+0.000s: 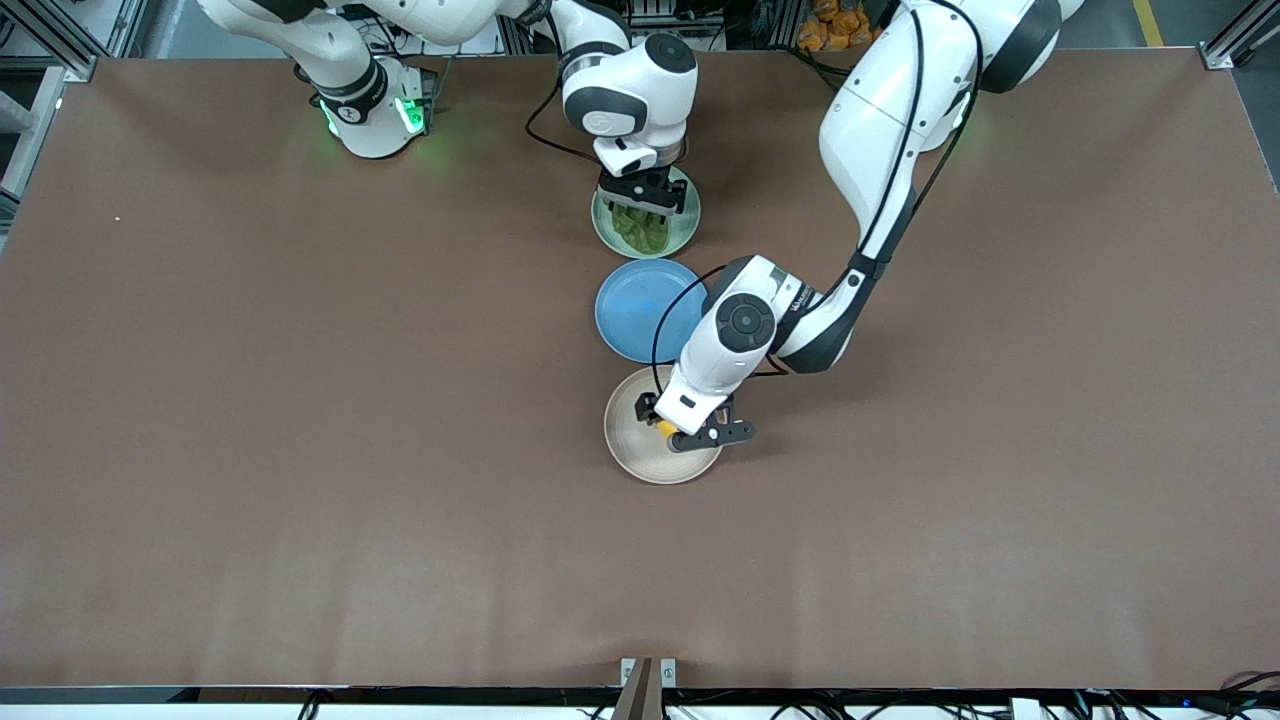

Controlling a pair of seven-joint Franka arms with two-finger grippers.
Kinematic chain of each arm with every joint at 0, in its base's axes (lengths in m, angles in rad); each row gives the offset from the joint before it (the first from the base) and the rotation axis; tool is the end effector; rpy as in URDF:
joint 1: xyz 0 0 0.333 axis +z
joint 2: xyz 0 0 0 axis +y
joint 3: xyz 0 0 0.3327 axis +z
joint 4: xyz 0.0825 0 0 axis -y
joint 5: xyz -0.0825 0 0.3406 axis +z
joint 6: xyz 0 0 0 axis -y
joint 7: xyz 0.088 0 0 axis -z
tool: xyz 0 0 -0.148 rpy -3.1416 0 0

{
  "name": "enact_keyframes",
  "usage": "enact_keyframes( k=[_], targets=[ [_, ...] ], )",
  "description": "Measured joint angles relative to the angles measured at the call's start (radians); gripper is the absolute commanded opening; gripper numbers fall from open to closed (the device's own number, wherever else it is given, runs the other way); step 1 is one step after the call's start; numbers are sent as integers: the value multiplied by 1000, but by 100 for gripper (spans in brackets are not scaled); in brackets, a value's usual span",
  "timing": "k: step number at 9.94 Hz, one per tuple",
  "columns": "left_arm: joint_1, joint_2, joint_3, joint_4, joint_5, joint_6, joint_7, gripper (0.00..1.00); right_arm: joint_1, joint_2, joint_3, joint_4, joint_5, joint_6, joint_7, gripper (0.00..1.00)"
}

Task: Pick lemon and lettuce from plates
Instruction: 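Close the left gripper on the lemon and lift it off the plate, then carry the lemon away from the plates while the right gripper grasps lettuce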

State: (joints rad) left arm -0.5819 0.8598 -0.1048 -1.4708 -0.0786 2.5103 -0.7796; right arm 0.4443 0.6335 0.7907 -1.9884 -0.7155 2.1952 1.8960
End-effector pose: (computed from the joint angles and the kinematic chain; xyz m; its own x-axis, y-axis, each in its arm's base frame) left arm 0.5676 -0.4482 0.1855 0.9799 0.1975 0.0282 0.1867 -0.9577 0.2190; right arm 0.2352 0.5104 0.2126 0.9690 -0.2244 0.1038 -0.2373 -0.9619 0.1360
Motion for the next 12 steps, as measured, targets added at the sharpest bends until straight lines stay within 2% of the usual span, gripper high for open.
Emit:
enact_keyframes(
  k=[1,3,5,7,9,11,12],
  targets=[
    [-6,0,8,3,3,1,0,0,2,18,3,0,-13,3,11,100],
    [-2,-7,22,17,7,0,0,0,13,32,8,1,-19,5,17,100],
    [30,-58,30,39,8,-59,0,0,26,44,9,1,-59,5,48,100],
    [81,-177,31,53,8,-206,0,0,26,73,8,1,-116,5,84,100],
    [153,-312,30,53,8,-385,22,0,25,84,8,6,-130,5,90,100],
    [245,-417,32,43,9,-591,174,0,21,84,6,10,-132,5,90,67],
    [302,-465,33,19,9,-652,252,0,19,84,6,14,-136,5,90,51]
  ],
)
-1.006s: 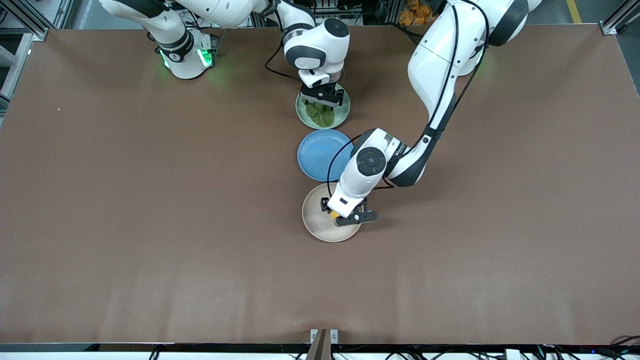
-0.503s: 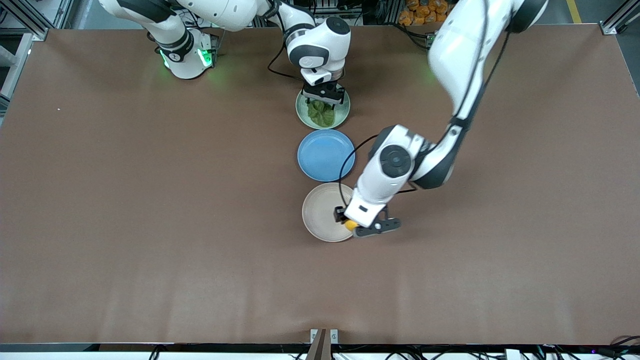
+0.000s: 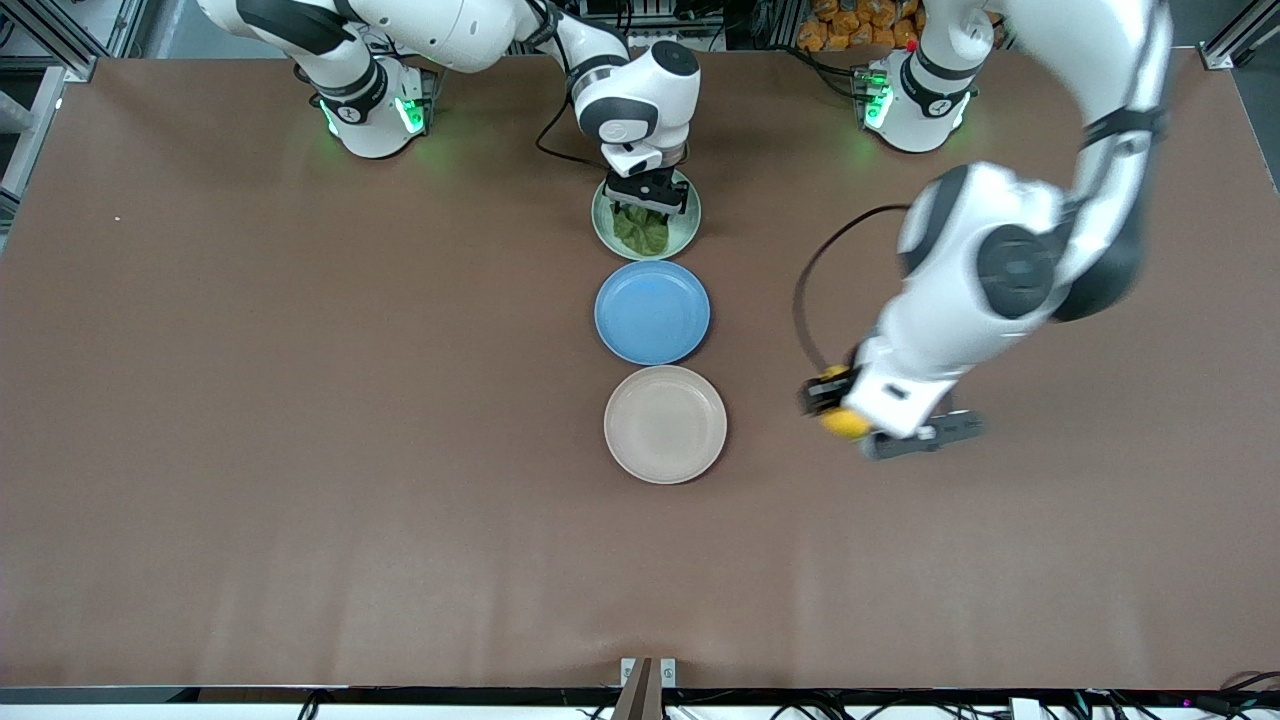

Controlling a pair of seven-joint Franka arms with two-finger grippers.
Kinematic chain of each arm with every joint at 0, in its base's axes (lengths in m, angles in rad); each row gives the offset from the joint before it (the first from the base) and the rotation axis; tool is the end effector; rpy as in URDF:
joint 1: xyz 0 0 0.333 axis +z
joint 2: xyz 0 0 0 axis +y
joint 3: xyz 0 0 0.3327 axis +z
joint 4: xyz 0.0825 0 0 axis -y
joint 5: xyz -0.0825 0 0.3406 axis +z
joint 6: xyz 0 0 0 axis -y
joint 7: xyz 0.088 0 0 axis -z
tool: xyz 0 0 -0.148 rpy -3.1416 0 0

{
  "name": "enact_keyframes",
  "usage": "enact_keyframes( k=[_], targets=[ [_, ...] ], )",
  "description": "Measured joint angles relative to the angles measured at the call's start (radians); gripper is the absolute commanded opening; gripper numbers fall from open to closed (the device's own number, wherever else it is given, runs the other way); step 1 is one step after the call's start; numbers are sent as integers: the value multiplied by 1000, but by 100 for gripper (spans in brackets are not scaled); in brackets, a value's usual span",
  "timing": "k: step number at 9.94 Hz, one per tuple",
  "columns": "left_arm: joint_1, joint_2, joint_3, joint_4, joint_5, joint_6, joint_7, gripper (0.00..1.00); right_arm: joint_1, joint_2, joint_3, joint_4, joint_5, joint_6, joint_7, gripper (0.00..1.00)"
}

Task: Pick lemon and lettuce from plates
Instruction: 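Carry the lemon away from the plates while the right gripper grasps lettuce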

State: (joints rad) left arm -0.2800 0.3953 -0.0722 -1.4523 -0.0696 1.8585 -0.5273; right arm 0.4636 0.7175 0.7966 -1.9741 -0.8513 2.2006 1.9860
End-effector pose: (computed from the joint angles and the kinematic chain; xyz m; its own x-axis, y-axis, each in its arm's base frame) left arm 0.6040 -0.2234 0.4486 0.9796 0.1971 -0.0384 0.1997 -0.9760 0.0871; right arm 0.2257 0.5176 0.1827 0.9701 -0.1989 0.1393 -0.2168 -0.9678 0.1282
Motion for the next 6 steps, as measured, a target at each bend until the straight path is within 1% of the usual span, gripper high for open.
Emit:
enact_keyframes(
  k=[1,2,3,4,5,6],
  targets=[
    [44,-41,1,-42,2,-19,43,0,-2,0,-1,3,-2,0,0,42],
    [75,-74,1,-100,24,-22,66,0,-5,0,-1,5,-3,-1,-1,29],
    [102,-88,0,-158,75,-19,75,0,-8,-1,0,6,-3,-4,-3,16],
    [130,-90,0,-221,113,17,76,0,-11,-1,0,6,-3,-7,-5,11],
    [157,-86,0,-305,123,119,80,0,-14,-2,1,8,-3,-14,-7,4],
    [177,-74,0,-399,127,250,84,0,-17,-2,1,12,-3,-14,-7,0]
  ],
)
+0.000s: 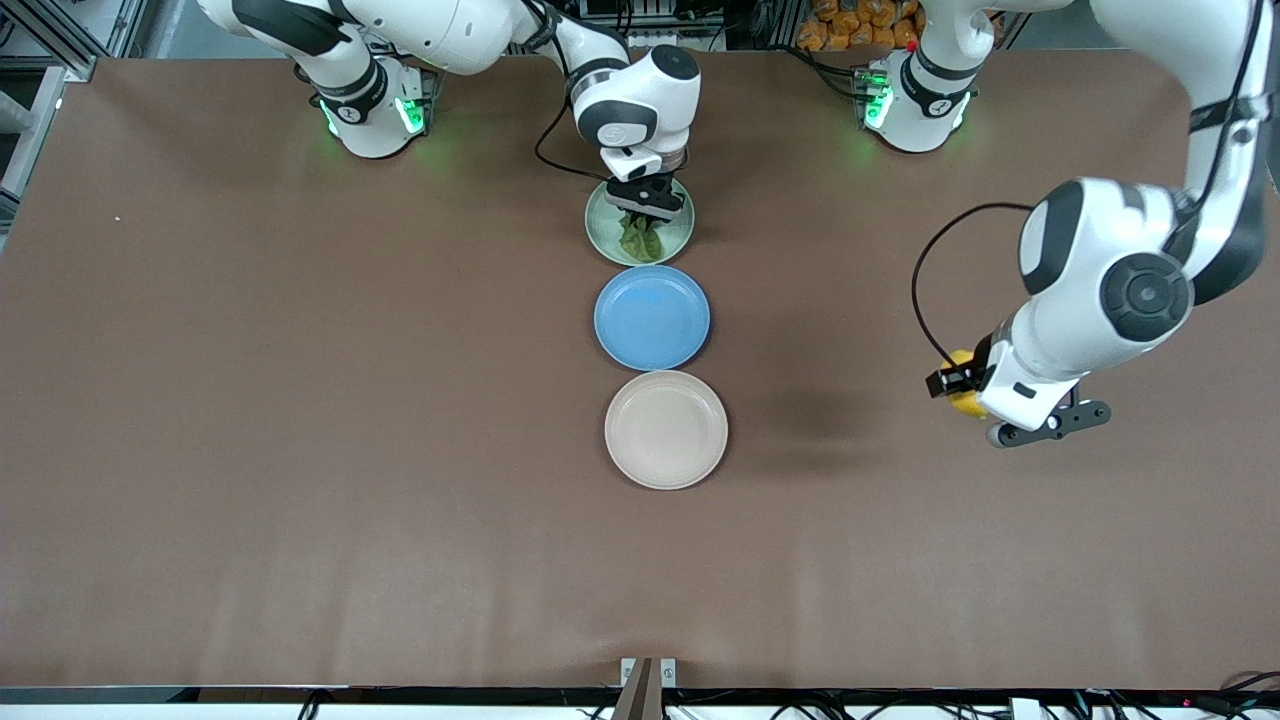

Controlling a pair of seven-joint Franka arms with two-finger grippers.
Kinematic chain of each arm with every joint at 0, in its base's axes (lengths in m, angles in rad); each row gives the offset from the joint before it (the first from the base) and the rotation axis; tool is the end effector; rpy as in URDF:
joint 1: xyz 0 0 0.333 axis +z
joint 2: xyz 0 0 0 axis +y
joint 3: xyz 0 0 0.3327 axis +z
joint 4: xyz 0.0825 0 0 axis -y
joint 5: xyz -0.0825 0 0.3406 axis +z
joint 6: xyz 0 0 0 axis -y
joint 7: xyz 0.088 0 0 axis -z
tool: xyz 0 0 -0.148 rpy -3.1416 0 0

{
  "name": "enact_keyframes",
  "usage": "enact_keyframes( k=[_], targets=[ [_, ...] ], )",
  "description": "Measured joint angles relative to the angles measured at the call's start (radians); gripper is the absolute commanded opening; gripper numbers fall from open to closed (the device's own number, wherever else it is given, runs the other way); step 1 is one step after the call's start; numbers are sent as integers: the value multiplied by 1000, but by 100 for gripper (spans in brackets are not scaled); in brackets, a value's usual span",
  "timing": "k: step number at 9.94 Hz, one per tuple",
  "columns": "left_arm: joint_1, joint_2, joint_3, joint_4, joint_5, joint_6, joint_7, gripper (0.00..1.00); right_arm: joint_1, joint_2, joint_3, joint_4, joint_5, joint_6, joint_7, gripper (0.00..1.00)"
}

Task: Pick lemon and lettuce from plates
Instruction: 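Carry the lemon away from the plates while the right gripper grasps lettuce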

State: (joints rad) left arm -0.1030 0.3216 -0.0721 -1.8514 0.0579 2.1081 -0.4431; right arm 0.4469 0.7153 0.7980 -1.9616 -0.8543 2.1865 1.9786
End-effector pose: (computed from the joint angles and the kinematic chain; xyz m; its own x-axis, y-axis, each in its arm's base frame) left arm 0.5814 -0.0955 0.3447 0.9700 0.2383 -0.0472 0.2360 -0.9705 -0.0500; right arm 0.2386 0.5155 0.1867 0.9659 -0.2114 0.1497 -0.2310 -0.9644 0.1285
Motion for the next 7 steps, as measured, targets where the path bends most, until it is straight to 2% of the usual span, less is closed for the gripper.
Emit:
enact_keyframes(
  k=[1,2,6,7],
  targets=[
    [17,30,0,-75,6,116,4,0,-2,1,-1,3,0,0,0,0],
    [31,67,0,-103,11,175,10,0,-4,1,-1,5,0,0,0,0],
    [35,184,-8,-107,14,301,14,0,-35,2,12,11,0,1,-1,0],
    [32,209,-9,-105,14,326,14,11,-57,-1,31,16,8,1,-4,0]
  ],
)
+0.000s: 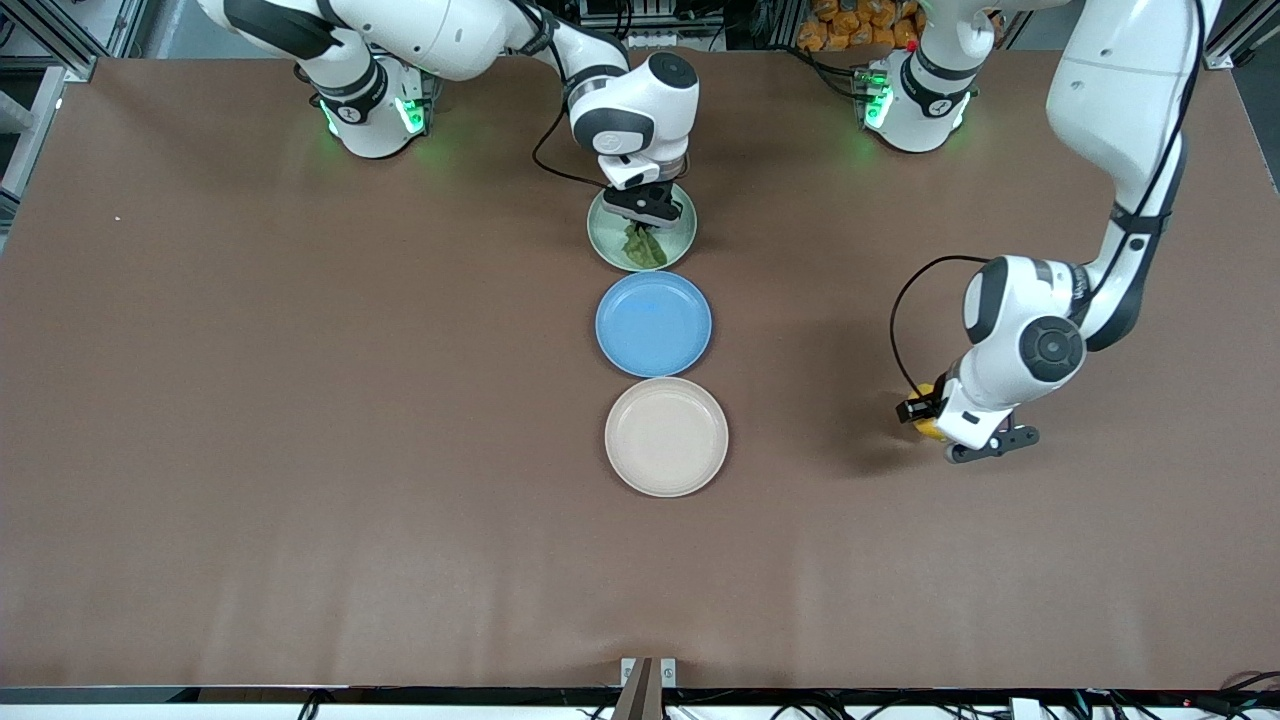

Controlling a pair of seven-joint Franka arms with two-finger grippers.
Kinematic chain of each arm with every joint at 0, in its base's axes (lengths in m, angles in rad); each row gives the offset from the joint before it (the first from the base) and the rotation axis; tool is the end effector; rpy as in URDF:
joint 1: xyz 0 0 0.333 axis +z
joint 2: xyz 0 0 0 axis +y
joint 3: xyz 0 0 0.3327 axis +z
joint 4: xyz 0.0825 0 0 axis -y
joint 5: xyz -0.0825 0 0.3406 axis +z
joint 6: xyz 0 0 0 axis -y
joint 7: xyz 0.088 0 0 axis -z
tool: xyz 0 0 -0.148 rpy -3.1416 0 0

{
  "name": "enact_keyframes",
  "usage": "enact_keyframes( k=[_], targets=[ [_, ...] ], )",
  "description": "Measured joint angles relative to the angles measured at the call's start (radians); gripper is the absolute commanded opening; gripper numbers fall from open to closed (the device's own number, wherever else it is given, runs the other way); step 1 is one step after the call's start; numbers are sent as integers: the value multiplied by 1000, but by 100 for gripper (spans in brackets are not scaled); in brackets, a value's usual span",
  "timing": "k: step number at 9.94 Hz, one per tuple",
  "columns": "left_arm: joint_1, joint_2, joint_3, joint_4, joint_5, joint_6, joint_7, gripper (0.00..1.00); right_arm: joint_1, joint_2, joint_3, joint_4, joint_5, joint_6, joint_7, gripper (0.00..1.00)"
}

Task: Pick lemon and lettuce from plates
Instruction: 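Carry the lemon away from the plates while the right gripper grasps lettuce, then set the lemon on the table while the right gripper lifts the lettuce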

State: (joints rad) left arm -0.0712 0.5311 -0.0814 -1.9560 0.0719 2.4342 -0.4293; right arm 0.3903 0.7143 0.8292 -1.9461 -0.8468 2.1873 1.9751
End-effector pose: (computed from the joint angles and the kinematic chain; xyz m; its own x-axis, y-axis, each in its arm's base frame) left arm 0.5864 -0.0866 0.2066 0.9724 0.2292 -0.0446 0.2284 -0.9733 -0.0234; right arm 0.2588 0.5140 0.1992 0.9570 -0.2564 0.1355 -0.2707 -0.9574 0.1003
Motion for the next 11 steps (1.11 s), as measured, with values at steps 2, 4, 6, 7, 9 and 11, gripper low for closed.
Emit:
enact_keyframes(
  k=[2,4,6,7,9,11],
  targets=[
    [-6,38,0,19,3,7,0,51,-19,-28,24,8,96,-3,-79,0],
    [-6,42,-1,28,7,6,0,100,-25,-114,27,20,285,-66,-249,0],
    [-3,43,1,34,7,7,0,100,-56,-226,30,24,413,-139,-364,0],
    [0,42,2,42,7,9,0,100,-86,-278,31,24,456,-172,-422,0],
    [5,16,6,63,7,8,0,100,-175,-359,31,23,534,-231,-553,0],
    [22,-65,9,78,7,-43,0,100,-298,-432,31,23,598,-281,-720,0]
  ],
)
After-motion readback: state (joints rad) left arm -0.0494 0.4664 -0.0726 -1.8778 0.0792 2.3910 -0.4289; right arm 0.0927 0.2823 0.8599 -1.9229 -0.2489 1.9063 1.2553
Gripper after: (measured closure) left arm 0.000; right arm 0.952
